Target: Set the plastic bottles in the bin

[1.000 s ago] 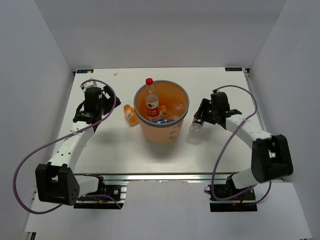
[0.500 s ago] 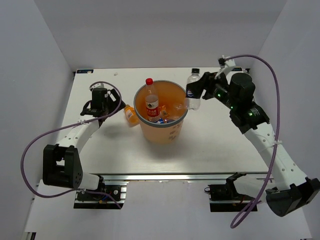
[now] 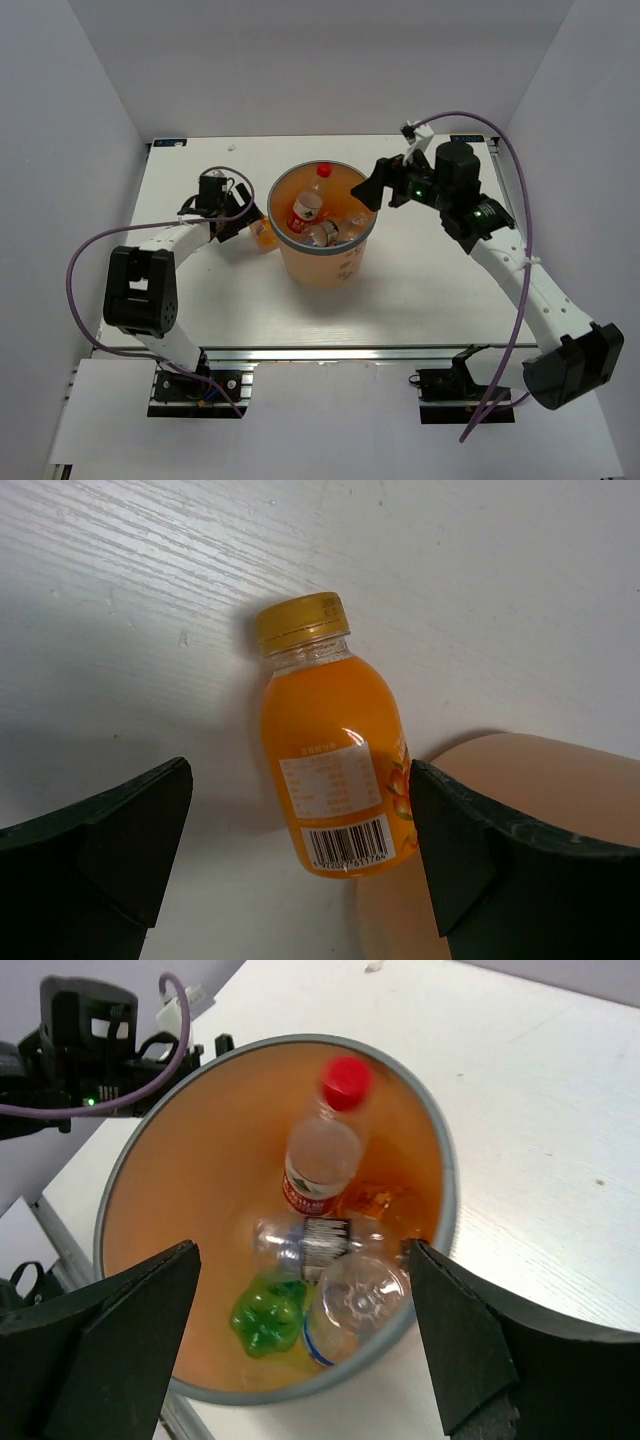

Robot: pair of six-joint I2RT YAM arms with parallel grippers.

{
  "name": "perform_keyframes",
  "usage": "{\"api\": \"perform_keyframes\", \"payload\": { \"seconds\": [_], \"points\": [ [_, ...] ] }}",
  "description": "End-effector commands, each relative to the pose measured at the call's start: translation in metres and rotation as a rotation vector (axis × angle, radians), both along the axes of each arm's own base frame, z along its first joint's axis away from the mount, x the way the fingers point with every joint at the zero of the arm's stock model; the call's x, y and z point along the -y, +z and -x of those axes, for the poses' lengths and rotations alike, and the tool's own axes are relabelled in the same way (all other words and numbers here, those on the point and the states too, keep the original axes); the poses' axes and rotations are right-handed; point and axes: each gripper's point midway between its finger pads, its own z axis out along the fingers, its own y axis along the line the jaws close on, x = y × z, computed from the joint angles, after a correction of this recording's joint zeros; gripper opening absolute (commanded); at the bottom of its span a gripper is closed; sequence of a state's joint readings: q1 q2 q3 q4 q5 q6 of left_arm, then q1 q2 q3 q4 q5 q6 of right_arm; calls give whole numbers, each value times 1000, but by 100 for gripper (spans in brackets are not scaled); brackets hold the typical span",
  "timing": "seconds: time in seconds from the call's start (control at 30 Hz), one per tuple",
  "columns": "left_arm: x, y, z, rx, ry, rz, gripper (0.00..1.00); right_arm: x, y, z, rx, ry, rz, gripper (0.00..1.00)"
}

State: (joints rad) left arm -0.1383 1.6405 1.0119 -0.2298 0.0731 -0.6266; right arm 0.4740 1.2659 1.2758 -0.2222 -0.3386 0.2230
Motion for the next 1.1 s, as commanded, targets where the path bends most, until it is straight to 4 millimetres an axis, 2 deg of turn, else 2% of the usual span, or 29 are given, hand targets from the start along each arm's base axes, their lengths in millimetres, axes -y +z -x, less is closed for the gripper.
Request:
{"api": "perform_keyframes", "payload": {
  "seconds": [0.0, 0.03, 0.13, 0.27, 0.3, 0.4, 0.43, 0.5, 0.53, 0.6, 0.63, 0.67, 0.7, 0.77, 0.8, 0.9, 0.93, 1.0, 1.03, 1.07],
  "points": [
    [9, 20, -19, 71, -23, 51, 98, 28, 33, -2, 118, -80, -78, 89],
    [13, 18, -19, 64, -37, 66, 98, 35, 39, 0, 128, -104, -100, 89],
    [18, 9, -24, 45, -49, 92, 98, 60, 32, -8, 91, -192, -131, 89],
    [29, -1, -29, 30, -73, 141, 98, 91, 6, -22, 13, -306, -162, 89],
    [30, -2, -31, 29, -74, 149, 98, 103, -7, -27, -20, -343, -162, 89],
    [33, -9, -34, 12, -78, 157, 98, 118, -30, -32, -75, -392, -170, 89],
    [33, -11, -35, 7, -78, 159, 98, 124, -48, -34, -113, -416, -159, 89],
    [35, -14, -32, -7, -87, 166, 97, 141, -68, -40, -171, -500, -161, 89],
    [35, -14, -31, -11, -88, 165, 94, 147, -85, -41, -209, -526, -158, 89],
    [32, -7, -29, -6, -77, 152, 83, 155, -102, -43, -254, -545, -189, 89],
    [26, -3, -31, 9, -54, 129, 81, 154, -107, -46, -264, -529, -210, 89],
    [25, 2, -33, 26, -48, 124, 69, 144, -115, -40, -283, -458, -237, 89],
    [24, 16, -34, 60, -47, 122, 63, 154, -119, -42, -305, -475, -266, 89],
    [21, 30, -34, 85, -38, 109, 55, 152, -129, -40, -342, -444, -284, 89],
    [18, 46, -34, 110, -34, 99, 52, 153, -132, -41, -350, -445, -286, 89],
    [6, 72, -34, 165, 10, 50, 52, 152, -137, -38, -363, -434, -285, 89],
    [0, 94, -32, 219, 30, 37, 52, 152, -139, -38, -369, -431, -289, 89],
    [-6, 117, -27, 262, 47, 19, 52, 150, -141, -35, -375, -416, -299, 89],
    [-9, 144, -23, 322, 59, 20, 53, 149, -140, -34, -376, -403, -303, 89],
    [-16, 158, -20, 350, 91, -2, 53, 149, -140, -34, -375, -401, -304, 89]
  ]
}}
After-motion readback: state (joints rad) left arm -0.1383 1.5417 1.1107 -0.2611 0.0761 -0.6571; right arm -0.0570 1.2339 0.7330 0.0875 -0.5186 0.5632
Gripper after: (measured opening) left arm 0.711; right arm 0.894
